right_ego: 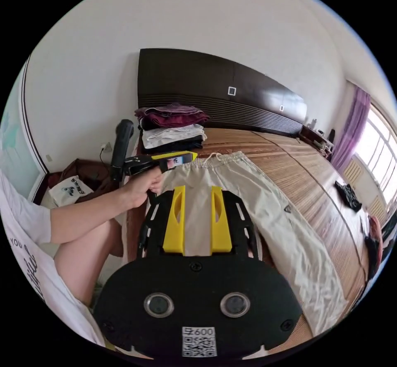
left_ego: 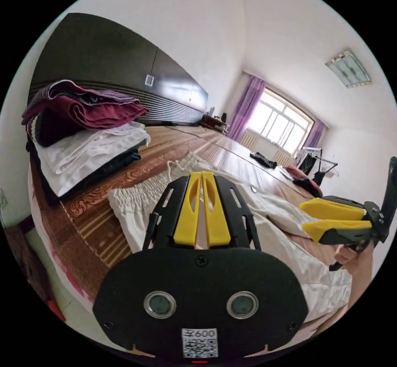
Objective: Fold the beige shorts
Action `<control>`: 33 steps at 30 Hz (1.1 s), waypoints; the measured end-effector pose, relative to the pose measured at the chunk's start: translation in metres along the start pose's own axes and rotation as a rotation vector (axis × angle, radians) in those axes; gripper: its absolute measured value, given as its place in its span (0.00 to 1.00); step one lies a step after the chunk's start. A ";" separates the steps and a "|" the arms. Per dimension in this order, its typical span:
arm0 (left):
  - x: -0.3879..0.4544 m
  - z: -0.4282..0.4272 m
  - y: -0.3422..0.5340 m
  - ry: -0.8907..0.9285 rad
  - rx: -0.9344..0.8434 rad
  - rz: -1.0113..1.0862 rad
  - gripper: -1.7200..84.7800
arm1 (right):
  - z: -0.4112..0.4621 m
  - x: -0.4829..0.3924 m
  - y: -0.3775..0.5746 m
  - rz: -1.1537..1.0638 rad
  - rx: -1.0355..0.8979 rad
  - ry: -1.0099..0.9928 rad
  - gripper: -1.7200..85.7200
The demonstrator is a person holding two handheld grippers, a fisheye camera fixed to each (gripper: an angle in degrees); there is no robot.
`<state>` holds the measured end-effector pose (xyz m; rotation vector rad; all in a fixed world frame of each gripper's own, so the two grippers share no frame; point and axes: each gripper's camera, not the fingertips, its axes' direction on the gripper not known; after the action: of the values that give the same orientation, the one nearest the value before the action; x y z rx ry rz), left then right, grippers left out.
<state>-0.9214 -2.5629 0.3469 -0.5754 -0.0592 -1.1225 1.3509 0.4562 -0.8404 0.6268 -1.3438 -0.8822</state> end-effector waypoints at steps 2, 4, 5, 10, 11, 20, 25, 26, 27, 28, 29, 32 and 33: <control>-0.034 0.033 -0.031 -0.044 -0.113 -0.050 0.02 | 0.053 0.014 -0.025 0.005 -0.036 -0.026 0.10; -0.052 0.077 -0.038 -0.065 -0.350 -0.001 0.02 | 0.096 0.024 -0.039 0.011 -0.091 -0.058 0.10; -0.066 0.101 -0.038 0.012 -0.483 -0.030 0.02 | 0.124 0.028 -0.045 0.001 -0.133 -0.073 0.10; -0.081 0.128 -0.055 0.105 -0.570 -0.016 0.02 | 0.221 0.041 -0.046 -0.051 -0.269 -0.025 0.10; -0.080 0.133 -0.059 0.096 -0.568 -0.014 0.02 | 0.237 0.044 -0.043 -0.053 -0.260 0.007 0.10; -0.080 0.168 -0.088 0.070 -0.601 0.028 0.02 | 0.322 0.086 -0.015 -0.028 -0.331 0.133 0.08; -0.081 0.178 -0.099 0.065 -0.601 0.035 0.02 | 0.318 0.100 0.002 -0.042 -0.300 0.201 0.04; -0.082 0.179 -0.101 0.065 -0.599 0.037 0.02 | 0.313 0.101 0.007 -0.068 -0.286 0.232 0.03; -0.082 0.180 -0.102 0.064 -0.598 0.038 0.02 | 0.312 0.101 0.010 -0.092 -0.287 0.244 0.03; -0.081 0.182 -0.104 0.060 -0.598 0.042 0.02 | 0.309 0.101 0.015 -0.140 -0.301 0.276 0.02; -0.080 0.183 -0.107 0.052 -0.599 0.048 0.02 | 0.304 0.103 0.018 -0.156 -0.301 0.312 0.02; -0.077 0.187 -0.113 0.034 -0.602 0.063 0.02 | 0.265 0.125 0.021 -0.093 -0.206 0.307 0.01; -0.077 0.188 -0.114 0.033 -0.602 0.065 0.02 | 0.254 0.133 0.021 -0.063 -0.181 0.293 0.01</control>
<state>-1.0096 -2.4468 0.5285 -1.0847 0.3351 -1.0830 1.1041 0.3827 -0.7115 0.6326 -0.9746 -0.9128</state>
